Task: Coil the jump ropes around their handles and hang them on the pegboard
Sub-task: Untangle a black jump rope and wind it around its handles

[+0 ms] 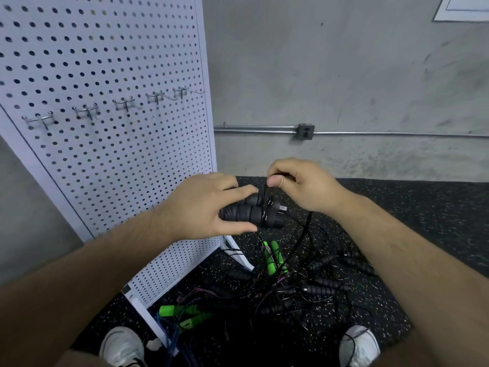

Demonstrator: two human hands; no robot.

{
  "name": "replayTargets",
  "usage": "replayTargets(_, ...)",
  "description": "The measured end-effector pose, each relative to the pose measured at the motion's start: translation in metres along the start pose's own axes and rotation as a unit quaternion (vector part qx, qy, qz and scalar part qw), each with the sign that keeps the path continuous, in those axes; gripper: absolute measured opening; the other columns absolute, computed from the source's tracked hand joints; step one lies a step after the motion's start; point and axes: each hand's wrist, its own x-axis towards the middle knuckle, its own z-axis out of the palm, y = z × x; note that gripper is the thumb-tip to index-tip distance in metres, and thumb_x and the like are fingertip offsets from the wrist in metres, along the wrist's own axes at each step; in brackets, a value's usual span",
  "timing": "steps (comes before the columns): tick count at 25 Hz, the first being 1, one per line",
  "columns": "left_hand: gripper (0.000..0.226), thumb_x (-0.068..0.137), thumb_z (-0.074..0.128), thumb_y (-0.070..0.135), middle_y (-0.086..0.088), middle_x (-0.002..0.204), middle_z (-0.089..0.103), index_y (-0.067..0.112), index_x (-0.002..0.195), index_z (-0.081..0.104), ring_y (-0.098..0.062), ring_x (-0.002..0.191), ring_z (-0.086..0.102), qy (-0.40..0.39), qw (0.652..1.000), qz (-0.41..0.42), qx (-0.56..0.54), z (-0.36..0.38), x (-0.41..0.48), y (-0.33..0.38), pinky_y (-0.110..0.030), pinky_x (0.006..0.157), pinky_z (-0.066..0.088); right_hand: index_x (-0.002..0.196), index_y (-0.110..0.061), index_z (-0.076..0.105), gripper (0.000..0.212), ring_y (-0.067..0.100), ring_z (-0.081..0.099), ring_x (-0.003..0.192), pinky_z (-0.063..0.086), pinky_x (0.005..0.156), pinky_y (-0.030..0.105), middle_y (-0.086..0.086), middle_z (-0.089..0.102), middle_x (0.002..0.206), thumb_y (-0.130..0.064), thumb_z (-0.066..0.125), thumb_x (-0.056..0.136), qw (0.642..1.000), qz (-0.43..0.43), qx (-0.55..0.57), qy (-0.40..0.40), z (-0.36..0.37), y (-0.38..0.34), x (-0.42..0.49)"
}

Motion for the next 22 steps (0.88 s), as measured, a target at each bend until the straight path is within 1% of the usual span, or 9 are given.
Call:
replayTargets(2,0.071,0.086,0.047,0.078,0.011,0.094,0.060,0.028,0.135,0.060,-0.009,0.084,0.055,-0.003,0.999,-0.036,-0.031,-0.004,-0.002,0.005,-0.022,0.069,0.040,0.090,-0.024,0.064,0.013,-0.002,0.057,0.078,0.045,0.073,0.020,-0.015,0.064,0.083,-0.029,0.057,0.100,0.996,0.027,0.082,-0.009,0.013,0.009,-0.001)
replayTargets(5,0.069,0.084,0.046,0.073,0.014,0.100,0.060,0.032,0.139,0.053,-0.009,0.093,0.057,-0.027,0.993,-0.081,-0.078,-0.012,-0.005,0.008,-0.028,0.075,0.048,0.089,0.000,0.064,0.019,0.011,0.055,0.079,0.046,0.073,0.026,0.007,0.061,0.087,-0.003,0.050,0.102,0.970,0.079,0.228,-0.040,0.033,0.008,0.000)
replayTargets(7,0.069,0.083,0.045,0.069,0.014,0.101,0.059,0.031,0.141,0.051,-0.009,0.093,0.056,-0.038,0.992,-0.085,-0.087,-0.018,-0.004,0.008,-0.028,0.075,0.047,0.080,-0.001,0.061,0.030,0.010,0.055,0.074,0.044,0.070,0.022,0.008,0.058,0.085,0.015,0.041,0.095,0.896,0.128,0.422,-0.042,0.037,-0.007,0.000)
replayTargets(8,0.069,0.084,0.043,0.068,0.013,0.102,0.058,0.031,0.141,0.050,-0.009,0.092,0.054,-0.037,0.993,-0.085,-0.079,-0.021,-0.003,0.007,-0.028,0.074,0.045,0.080,-0.005,0.060,0.035,0.008,0.055,0.069,0.044,0.068,0.019,0.002,0.061,0.079,0.017,0.037,0.094,0.868,0.161,0.468,-0.038,0.039,-0.014,-0.002)
replayTargets(9,0.069,0.086,0.042,0.069,0.013,0.103,0.057,0.031,0.142,0.048,-0.008,0.092,0.053,-0.033,0.993,-0.090,-0.067,-0.022,-0.003,0.004,-0.027,0.074,0.043,0.082,-0.011,0.059,0.037,0.008,0.053,0.062,0.042,0.065,0.019,-0.006,0.063,0.068,0.013,0.034,0.098,0.865,0.193,0.463,-0.032,0.042,-0.019,-0.004)
replayTargets(11,0.066,0.089,0.040,0.071,0.011,0.103,0.057,0.033,0.143,0.045,-0.009,0.092,0.053,-0.025,0.993,-0.106,-0.037,-0.024,-0.003,-0.002,-0.026,0.072,0.041,0.085,-0.019,0.059,0.033,0.011,0.042,0.052,0.038,0.054,0.026,-0.013,0.051,0.053,-0.012,0.035,0.107,0.919,0.225,0.317,-0.069,0.053,-0.028,-0.012)
replayTargets(13,0.065,0.090,0.038,0.071,0.008,0.098,0.056,0.032,0.141,0.046,-0.011,0.087,0.053,-0.021,0.993,-0.113,0.004,-0.021,-0.004,-0.011,-0.026,0.067,0.041,0.096,-0.018,0.062,0.035,0.012,0.041,0.049,0.041,0.051,0.030,-0.010,0.045,0.059,-0.032,0.034,0.109,0.938,0.218,0.241,-0.119,0.064,-0.034,-0.017)
replayTargets(18,0.073,0.092,0.041,0.070,-0.001,0.103,0.058,0.021,0.146,0.044,-0.019,0.090,0.055,-0.056,0.985,-0.145,0.080,-0.008,-0.008,-0.036,-0.030,0.068,0.042,0.101,-0.013,0.061,0.036,0.005,0.047,0.046,0.048,0.052,0.031,-0.003,0.052,0.070,-0.035,0.033,0.109,0.945,0.212,0.193,-0.157,0.065,-0.065,-0.021)
replayTargets(22,0.076,0.091,0.045,0.069,-0.002,0.107,0.057,0.022,0.150,0.040,-0.020,0.095,0.053,-0.087,0.980,-0.160,0.087,-0.002,-0.009,-0.043,-0.032,0.074,0.041,0.099,-0.013,0.064,0.034,0.008,0.052,0.061,0.046,0.062,0.032,-0.003,0.059,0.078,-0.035,0.040,0.107,0.979,0.151,0.080,-0.112,0.037,-0.081,-0.024)
